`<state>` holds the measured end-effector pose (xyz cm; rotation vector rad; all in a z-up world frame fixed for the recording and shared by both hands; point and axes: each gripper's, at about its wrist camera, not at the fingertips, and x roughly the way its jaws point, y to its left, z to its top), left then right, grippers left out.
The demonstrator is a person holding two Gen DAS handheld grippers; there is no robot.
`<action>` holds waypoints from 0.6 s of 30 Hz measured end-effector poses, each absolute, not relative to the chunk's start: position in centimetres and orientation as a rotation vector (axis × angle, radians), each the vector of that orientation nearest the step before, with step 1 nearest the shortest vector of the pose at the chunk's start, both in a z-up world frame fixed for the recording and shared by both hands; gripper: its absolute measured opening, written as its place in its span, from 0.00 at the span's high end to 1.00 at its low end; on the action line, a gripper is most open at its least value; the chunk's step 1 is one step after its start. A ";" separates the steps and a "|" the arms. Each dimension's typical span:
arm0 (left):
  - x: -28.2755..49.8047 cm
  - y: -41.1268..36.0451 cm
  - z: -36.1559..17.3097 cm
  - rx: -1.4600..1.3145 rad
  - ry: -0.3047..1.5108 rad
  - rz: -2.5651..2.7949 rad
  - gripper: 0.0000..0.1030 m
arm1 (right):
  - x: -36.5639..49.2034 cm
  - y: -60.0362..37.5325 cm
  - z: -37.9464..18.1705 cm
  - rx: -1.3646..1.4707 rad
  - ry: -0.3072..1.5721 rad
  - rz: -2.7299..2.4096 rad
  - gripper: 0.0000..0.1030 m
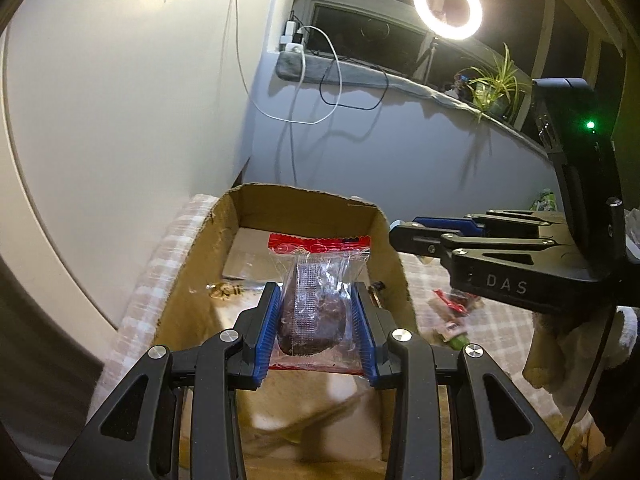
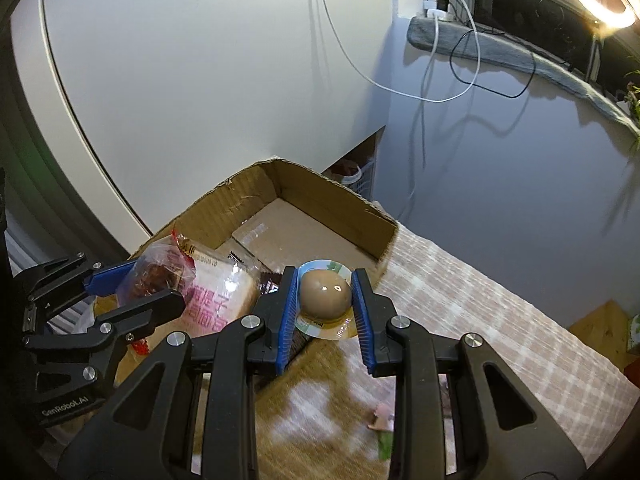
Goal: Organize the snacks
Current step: 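Carry the brown candy and egg snack into the box and release both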
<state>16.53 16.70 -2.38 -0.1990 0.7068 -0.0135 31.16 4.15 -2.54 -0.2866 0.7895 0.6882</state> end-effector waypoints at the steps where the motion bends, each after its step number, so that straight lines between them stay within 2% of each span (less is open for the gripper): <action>1: 16.7 16.8 -2.5 -0.199 0.709 -0.010 0.67 | 31.4 4.5 -2.7 -0.287 0.793 0.690 0.73; 18: 17.9 17.8 -3.0 -0.208 0.733 0.021 0.67 | 33.7 7.1 -4.7 -0.287 0.848 0.719 0.72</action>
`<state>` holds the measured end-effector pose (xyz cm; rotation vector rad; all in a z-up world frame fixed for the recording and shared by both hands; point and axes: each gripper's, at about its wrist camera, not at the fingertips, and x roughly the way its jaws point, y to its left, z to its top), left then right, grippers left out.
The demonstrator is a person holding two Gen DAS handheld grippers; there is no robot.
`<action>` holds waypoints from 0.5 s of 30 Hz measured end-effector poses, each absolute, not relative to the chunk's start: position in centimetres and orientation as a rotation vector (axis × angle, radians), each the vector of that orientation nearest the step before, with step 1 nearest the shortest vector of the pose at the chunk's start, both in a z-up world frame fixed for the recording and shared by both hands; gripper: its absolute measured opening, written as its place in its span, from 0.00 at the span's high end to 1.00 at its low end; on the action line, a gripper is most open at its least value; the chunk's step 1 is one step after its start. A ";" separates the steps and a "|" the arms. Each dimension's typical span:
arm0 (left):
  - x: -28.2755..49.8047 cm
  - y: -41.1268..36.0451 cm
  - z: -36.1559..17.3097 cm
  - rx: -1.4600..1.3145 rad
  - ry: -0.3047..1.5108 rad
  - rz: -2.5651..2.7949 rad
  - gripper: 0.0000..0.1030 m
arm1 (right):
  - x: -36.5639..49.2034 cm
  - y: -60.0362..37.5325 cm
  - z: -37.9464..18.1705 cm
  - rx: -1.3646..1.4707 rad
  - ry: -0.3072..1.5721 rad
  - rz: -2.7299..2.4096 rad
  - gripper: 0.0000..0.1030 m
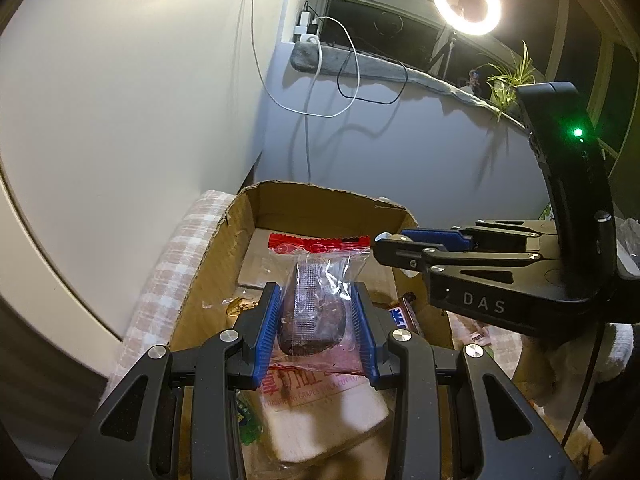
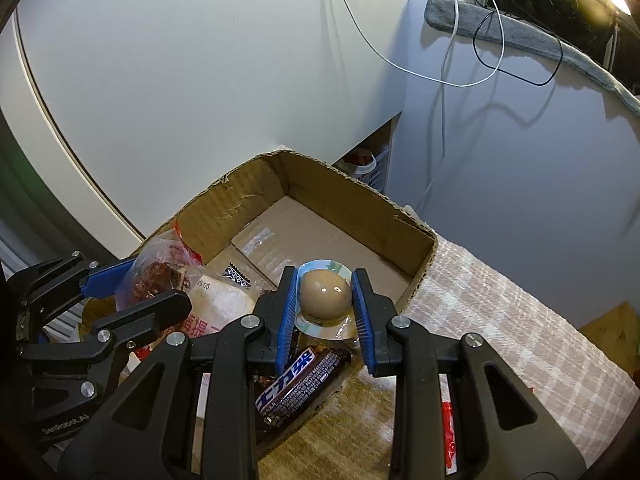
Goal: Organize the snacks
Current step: 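Carry the brown candy and egg snack into the box and release both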
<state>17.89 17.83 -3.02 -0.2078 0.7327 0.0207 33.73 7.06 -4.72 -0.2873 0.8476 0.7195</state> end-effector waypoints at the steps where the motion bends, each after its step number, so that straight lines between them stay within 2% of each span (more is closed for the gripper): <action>1: 17.9 17.8 -3.0 -0.208 0.733 0.022 0.66 | 33.8 7.1 -4.7 -0.287 0.849 0.721 0.72; 7: 18.0 17.9 -3.0 -0.215 0.732 0.030 0.65 | 33.6 7.0 -4.4 -0.290 0.840 0.723 0.71; 9: 18.0 18.0 -2.9 -0.217 0.729 0.032 0.62 | 33.5 6.9 -4.3 -0.290 0.835 0.718 0.58; 10: 17.9 18.1 -2.8 -0.219 0.726 0.032 0.60 | 33.4 6.8 -4.1 -0.291 0.826 0.714 0.46; 11: 17.8 18.0 -2.7 -0.216 0.723 0.035 0.59 | 33.3 6.8 -4.0 -0.291 0.820 0.712 0.43; 15: 17.6 18.1 -2.5 -0.213 0.716 0.040 0.59 | 33.1 6.5 -3.5 -0.289 0.813 0.701 0.43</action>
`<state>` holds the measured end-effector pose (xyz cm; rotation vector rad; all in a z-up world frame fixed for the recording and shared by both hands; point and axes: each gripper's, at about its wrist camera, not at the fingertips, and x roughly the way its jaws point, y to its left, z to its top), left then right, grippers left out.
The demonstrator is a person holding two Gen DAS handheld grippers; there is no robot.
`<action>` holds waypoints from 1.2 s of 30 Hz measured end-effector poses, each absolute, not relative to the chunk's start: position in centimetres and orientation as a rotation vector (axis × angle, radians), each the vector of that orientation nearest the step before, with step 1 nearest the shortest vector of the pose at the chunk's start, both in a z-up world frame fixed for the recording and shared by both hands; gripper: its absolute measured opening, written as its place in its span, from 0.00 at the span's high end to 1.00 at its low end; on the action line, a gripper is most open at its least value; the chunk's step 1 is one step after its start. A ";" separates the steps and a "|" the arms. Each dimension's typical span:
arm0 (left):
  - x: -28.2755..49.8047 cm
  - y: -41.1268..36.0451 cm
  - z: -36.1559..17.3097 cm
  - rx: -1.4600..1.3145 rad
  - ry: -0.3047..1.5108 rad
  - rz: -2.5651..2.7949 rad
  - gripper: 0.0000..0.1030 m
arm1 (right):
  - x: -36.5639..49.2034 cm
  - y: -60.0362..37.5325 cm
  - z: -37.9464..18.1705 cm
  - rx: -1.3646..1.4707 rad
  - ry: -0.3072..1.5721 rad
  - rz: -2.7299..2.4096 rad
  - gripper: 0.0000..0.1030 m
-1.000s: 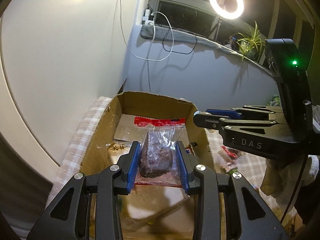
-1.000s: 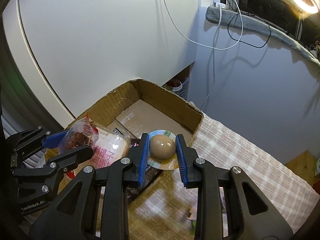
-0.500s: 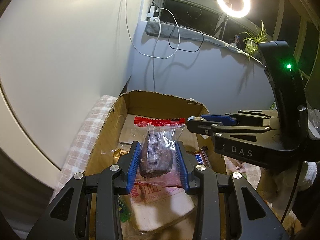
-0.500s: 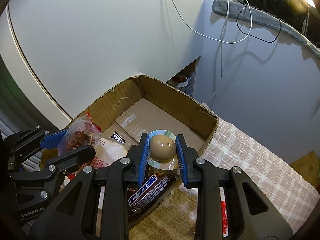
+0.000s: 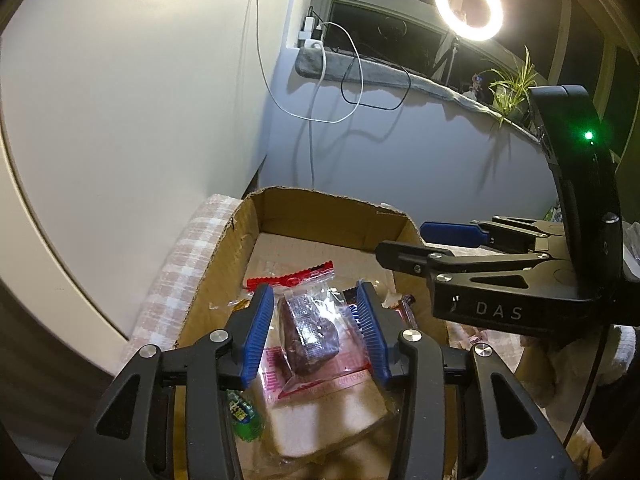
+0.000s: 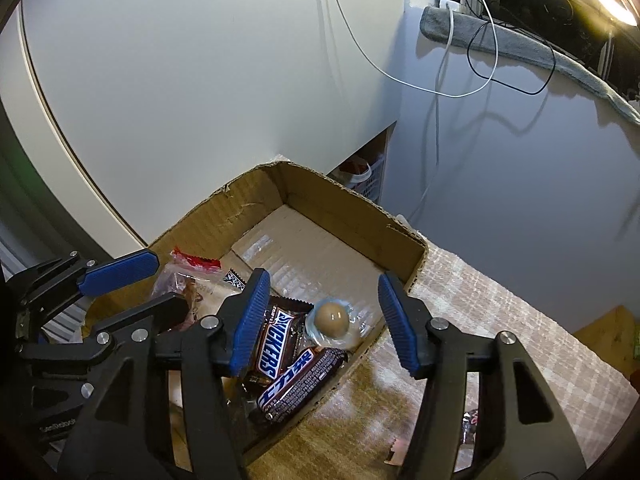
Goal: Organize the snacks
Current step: 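Carry the brown candy and egg snack into the box and release both, then move both open grippers back toward the remaining candies on the bed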
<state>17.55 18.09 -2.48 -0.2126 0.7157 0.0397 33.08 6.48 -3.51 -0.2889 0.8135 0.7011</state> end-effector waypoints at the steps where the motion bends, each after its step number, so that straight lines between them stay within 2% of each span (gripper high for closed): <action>1: 17.5 18.1 -2.4 -0.213 0.714 0.040 0.59 | 33.0 6.3 -3.4 -0.290 0.811 0.695 0.42; 7: 16.8 17.8 -1.8 -0.210 0.702 0.039 0.59 | 32.3 5.3 -2.6 -0.285 0.800 0.681 0.42; 9: 16.6 17.6 -1.5 -0.207 0.698 0.036 0.59 | 32.1 4.9 -2.3 -0.281 0.796 0.675 0.35; 10: 16.4 17.4 -1.3 -0.206 0.695 0.034 0.59 | 31.8 4.5 -2.0 -0.276 0.788 0.673 0.27; 11: 16.3 17.3 -1.3 -0.205 0.693 0.033 0.59 | 31.6 4.3 -1.8 -0.274 0.782 0.671 0.23; 13: 16.0 17.0 -1.0 -0.203 0.688 0.030 0.59 | 31.1 3.6 -1.3 -0.272 0.766 0.664 0.21; 15: 15.7 16.7 -0.8 -0.201 0.685 0.027 0.55 | 30.6 3.0 -0.9 -0.273 0.759 0.656 0.19; 17: 15.4 16.3 -0.6 -0.201 0.680 0.023 0.52 | 30.3 2.3 -0.6 -0.275 0.752 0.646 0.11; 18: 15.3 16.1 -0.5 -0.201 0.678 0.020 0.52 | 30.0 1.7 -0.4 -0.276 0.747 0.640 0.09; 36: 14.0 10.3 -0.5 -0.191 0.687 -0.098 0.52 | 25.9 -10.6 -1.4 -0.229 0.777 0.529 0.09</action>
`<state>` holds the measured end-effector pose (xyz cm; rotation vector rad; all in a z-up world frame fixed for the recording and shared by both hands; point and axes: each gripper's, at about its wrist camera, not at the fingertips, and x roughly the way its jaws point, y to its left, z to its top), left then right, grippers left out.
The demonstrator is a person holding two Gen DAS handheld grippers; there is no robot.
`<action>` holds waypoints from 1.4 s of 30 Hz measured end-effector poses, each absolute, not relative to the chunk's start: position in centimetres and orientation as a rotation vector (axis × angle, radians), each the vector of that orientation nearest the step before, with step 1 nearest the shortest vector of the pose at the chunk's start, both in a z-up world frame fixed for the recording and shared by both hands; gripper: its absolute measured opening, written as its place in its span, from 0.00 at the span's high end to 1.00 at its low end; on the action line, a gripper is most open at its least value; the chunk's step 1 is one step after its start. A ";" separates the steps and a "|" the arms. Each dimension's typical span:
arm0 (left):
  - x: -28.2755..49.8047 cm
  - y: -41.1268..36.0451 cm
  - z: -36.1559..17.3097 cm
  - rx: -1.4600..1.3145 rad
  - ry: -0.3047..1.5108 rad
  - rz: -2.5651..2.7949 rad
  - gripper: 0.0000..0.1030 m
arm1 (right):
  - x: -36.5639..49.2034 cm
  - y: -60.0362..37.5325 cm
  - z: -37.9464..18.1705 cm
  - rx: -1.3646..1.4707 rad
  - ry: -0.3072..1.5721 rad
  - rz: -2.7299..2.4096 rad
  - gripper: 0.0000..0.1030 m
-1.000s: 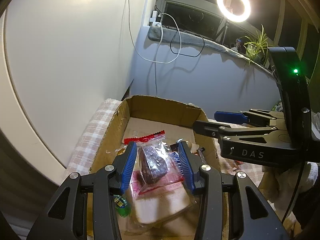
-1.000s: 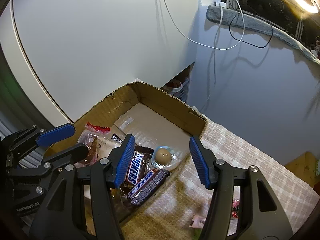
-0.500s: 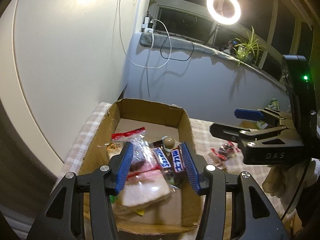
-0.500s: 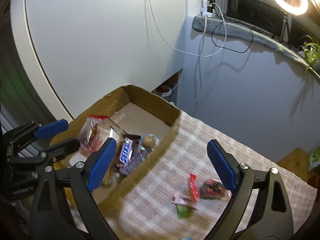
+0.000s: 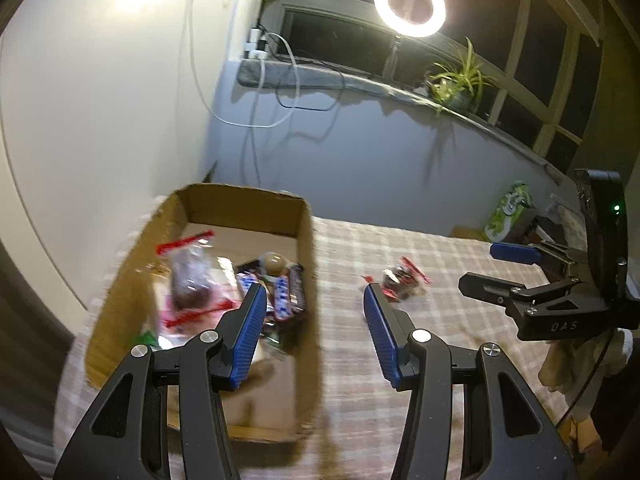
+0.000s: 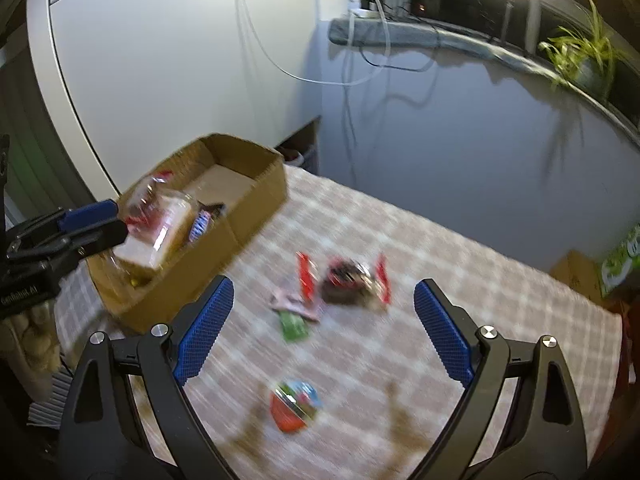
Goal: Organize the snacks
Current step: 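Move both open grippers back toward the remaining candies on the bed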
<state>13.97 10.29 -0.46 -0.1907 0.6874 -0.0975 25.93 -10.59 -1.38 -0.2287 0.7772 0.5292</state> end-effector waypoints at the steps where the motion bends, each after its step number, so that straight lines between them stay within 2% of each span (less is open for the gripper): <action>1: 13.9 9.7 -0.6 -0.186 0.691 -0.110 0.52 | 25.8 -11.3 -1.6 -0.224 0.781 0.520 0.09; 16: 13.1 2.1 -4.4 -0.172 0.795 -0.324 0.52 | 28.6 -16.5 -4.2 -0.103 0.857 0.512 0.09; 42: 14.9 -3.9 -8.8 -0.004 0.879 -0.391 0.52 | 36.8 -9.4 -10.4 -0.120 0.990 0.545 0.09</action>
